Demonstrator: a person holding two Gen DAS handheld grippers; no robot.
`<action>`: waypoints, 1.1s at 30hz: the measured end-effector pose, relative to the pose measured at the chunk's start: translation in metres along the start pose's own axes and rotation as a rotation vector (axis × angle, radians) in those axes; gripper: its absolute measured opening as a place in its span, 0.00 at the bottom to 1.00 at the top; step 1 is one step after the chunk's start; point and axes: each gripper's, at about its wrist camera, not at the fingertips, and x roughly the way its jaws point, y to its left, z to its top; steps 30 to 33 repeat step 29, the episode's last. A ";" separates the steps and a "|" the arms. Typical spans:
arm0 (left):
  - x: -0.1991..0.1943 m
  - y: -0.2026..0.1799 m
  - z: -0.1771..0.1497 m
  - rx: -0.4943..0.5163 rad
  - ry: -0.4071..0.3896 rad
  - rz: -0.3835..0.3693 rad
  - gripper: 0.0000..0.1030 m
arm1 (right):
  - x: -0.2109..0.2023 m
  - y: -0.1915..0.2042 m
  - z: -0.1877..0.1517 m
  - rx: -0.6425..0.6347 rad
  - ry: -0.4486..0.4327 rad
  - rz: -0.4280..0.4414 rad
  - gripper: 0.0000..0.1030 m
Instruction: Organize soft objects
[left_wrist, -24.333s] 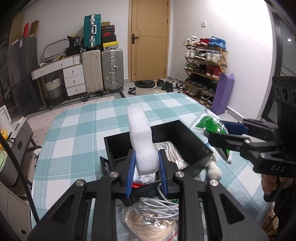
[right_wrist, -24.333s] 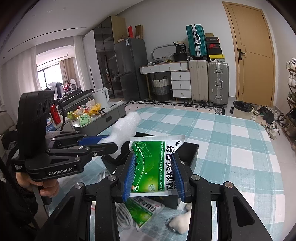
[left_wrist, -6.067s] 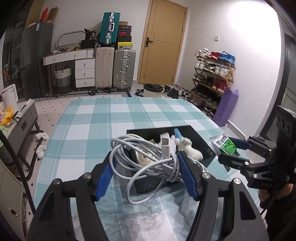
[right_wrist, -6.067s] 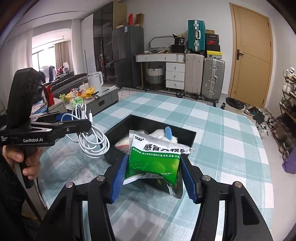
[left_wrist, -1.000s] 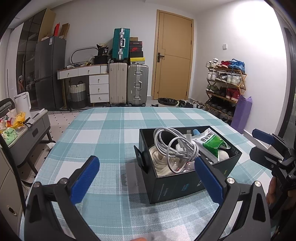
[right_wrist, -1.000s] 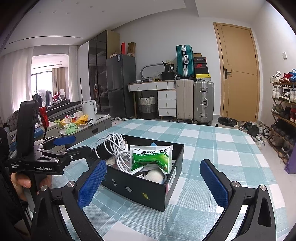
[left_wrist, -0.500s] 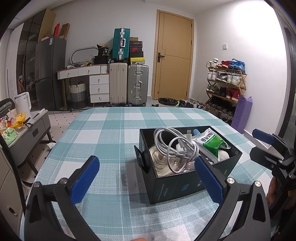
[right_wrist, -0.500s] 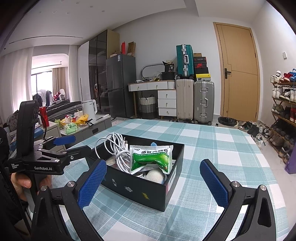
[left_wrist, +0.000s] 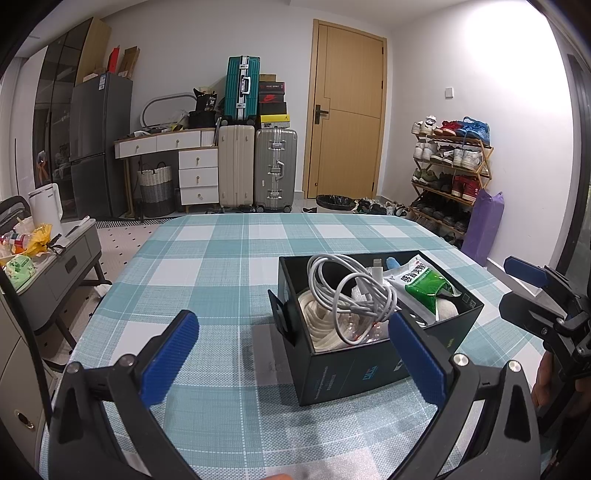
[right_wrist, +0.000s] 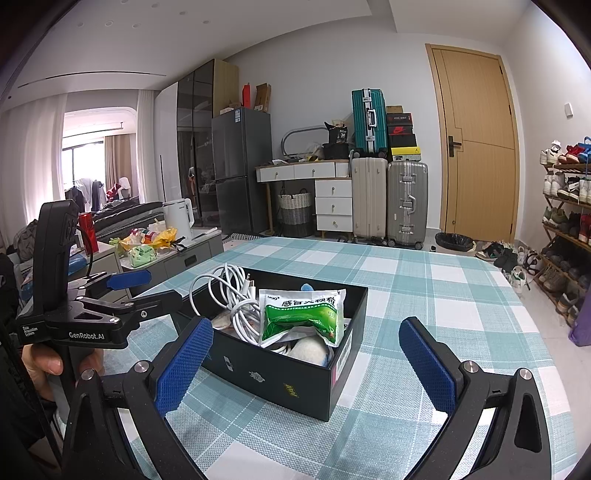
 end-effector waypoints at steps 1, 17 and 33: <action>0.000 0.000 0.000 0.000 -0.001 0.000 1.00 | -0.001 0.000 0.000 0.000 0.000 -0.001 1.00; 0.000 0.001 0.000 0.002 -0.002 0.000 1.00 | -0.001 0.000 0.000 0.001 0.000 -0.001 1.00; -0.002 0.000 0.002 0.011 -0.013 -0.001 1.00 | -0.001 0.000 0.000 0.001 0.001 0.000 1.00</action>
